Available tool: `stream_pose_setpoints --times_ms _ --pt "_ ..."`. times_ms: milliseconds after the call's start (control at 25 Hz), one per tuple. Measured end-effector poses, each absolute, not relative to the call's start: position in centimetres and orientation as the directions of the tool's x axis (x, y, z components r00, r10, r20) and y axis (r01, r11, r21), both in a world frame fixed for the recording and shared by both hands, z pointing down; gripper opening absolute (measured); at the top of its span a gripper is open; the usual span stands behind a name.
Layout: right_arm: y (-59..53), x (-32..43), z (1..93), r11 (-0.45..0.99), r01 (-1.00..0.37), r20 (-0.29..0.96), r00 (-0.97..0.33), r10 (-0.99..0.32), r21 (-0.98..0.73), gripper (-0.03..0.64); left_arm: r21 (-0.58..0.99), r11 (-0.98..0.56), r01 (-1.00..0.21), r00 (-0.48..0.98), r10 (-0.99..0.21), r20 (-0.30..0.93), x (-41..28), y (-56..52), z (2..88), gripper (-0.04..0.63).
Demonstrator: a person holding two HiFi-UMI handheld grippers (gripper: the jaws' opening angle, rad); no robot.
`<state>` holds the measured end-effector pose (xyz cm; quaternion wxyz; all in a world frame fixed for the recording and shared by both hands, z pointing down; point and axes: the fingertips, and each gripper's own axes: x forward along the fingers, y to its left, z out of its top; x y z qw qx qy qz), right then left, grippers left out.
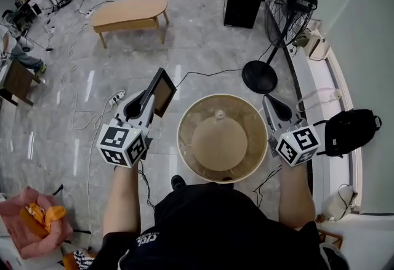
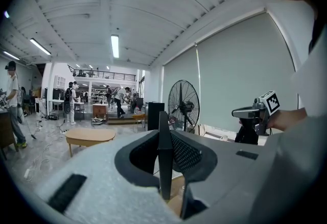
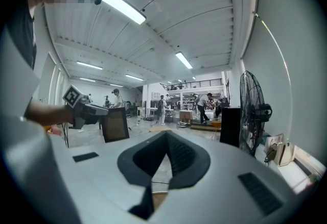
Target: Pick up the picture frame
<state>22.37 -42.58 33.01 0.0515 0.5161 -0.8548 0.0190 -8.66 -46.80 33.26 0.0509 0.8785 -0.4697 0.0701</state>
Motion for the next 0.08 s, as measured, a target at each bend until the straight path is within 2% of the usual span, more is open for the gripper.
stream_pose_setpoints --times_ms 80 --pt "-42.73 22.64 32.84 0.462 -0.886 0.105 -0.458 -0.883 0.021 0.002 0.021 -0.556 -0.831 0.551 -0.817 0.172 -8.63 -46.99 33.46 0.075"
